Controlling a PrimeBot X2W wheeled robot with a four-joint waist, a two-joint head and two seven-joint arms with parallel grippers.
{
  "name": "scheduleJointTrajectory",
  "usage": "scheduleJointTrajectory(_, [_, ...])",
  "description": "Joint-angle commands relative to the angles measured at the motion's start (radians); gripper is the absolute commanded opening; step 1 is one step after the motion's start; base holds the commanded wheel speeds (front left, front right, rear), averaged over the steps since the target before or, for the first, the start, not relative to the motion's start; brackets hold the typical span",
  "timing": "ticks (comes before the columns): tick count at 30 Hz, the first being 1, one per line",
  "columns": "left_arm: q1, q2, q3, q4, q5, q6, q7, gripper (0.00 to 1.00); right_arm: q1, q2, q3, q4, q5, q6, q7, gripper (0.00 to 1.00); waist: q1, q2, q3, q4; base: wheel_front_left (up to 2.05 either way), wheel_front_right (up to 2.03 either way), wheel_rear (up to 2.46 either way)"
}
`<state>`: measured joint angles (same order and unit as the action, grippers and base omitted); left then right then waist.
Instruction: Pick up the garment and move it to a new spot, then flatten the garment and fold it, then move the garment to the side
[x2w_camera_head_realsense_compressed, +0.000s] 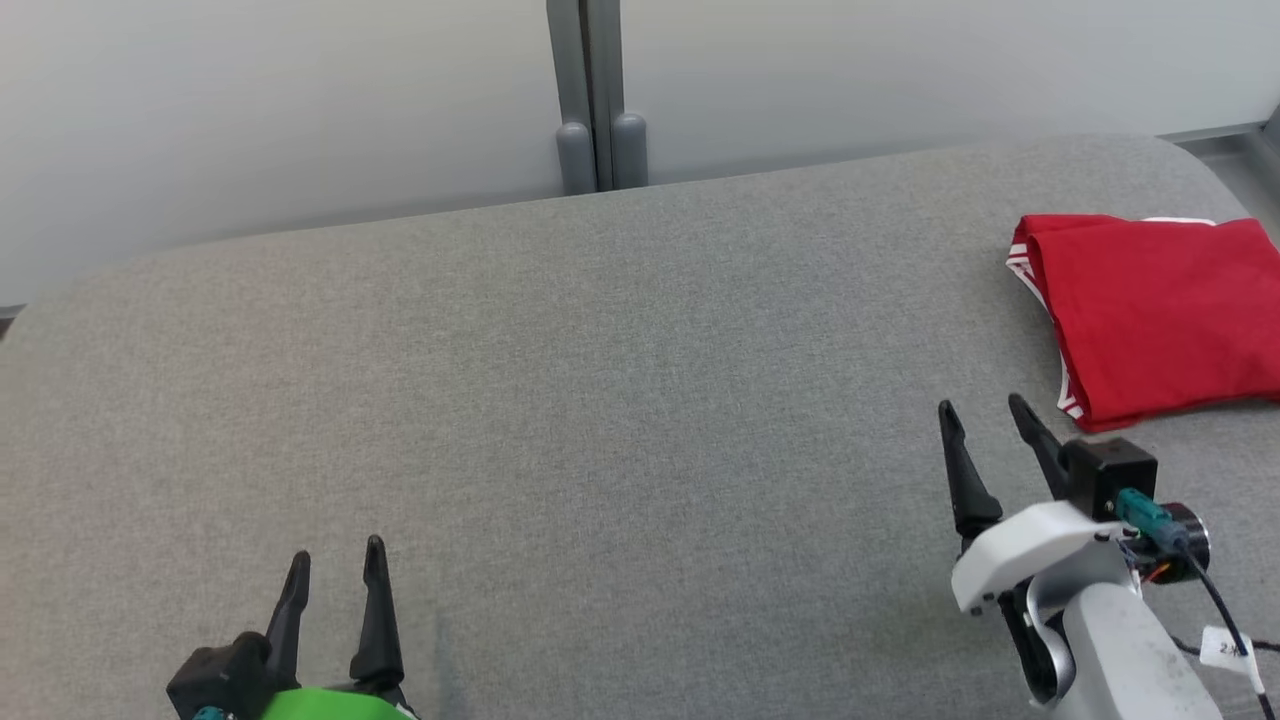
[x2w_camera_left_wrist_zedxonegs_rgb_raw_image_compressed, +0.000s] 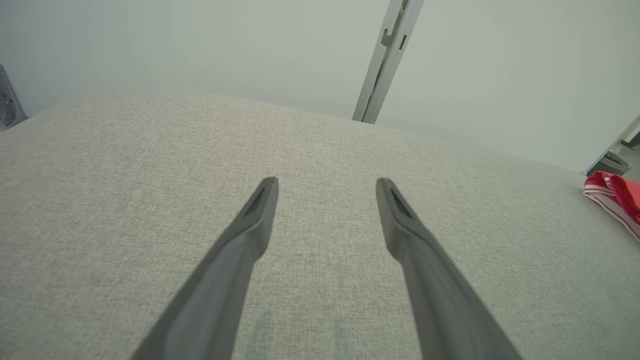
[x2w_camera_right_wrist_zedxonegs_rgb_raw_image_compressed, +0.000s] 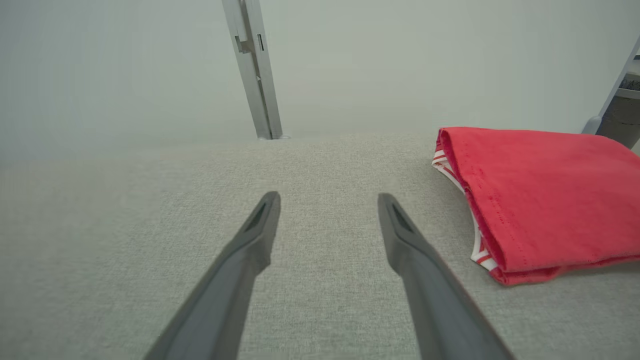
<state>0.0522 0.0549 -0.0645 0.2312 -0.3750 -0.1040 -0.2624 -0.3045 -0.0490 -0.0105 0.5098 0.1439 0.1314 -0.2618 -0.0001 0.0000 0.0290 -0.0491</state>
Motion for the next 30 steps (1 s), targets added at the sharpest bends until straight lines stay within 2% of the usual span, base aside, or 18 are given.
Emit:
scheduleJointTrajectory(1, [0.026,-0.001,0.0,0.001,-0.008,0.001,-0.003,1.0,0.04,-0.004,0.006,-0.023,0.009,-0.002,-0.004,1.0,0.0001,0.0,-0.02,0.012,0.0,0.0,0.0])
scheduleJointTrajectory(10, [0.092,-0.004,-0.011,-0.022,-0.029,0.017,-0.003,1.0,0.182,-0.004,0.014,-0.126,0.047,-0.002,-0.004,1.0,0.0001,0.0,-0.041,0.019,0.0,0.0,0.0])
scheduleJointTrajectory(19, [0.094,-0.004,-0.028,-0.032,-0.041,0.043,-0.003,1.0,0.211,-0.004,0.024,-0.147,0.054,-0.002,-0.004,1.0,0.0001,0.0,-0.052,0.029,0.0,0.0,0.0])
scheduleJointTrajectory(30, [0.088,-0.004,-0.026,-0.028,-0.033,0.032,-0.003,1.0,0.222,-0.003,0.024,-0.149,0.072,-0.002,-0.004,1.0,0.0001,0.0,-0.055,0.024,0.0,0.0,0.0])
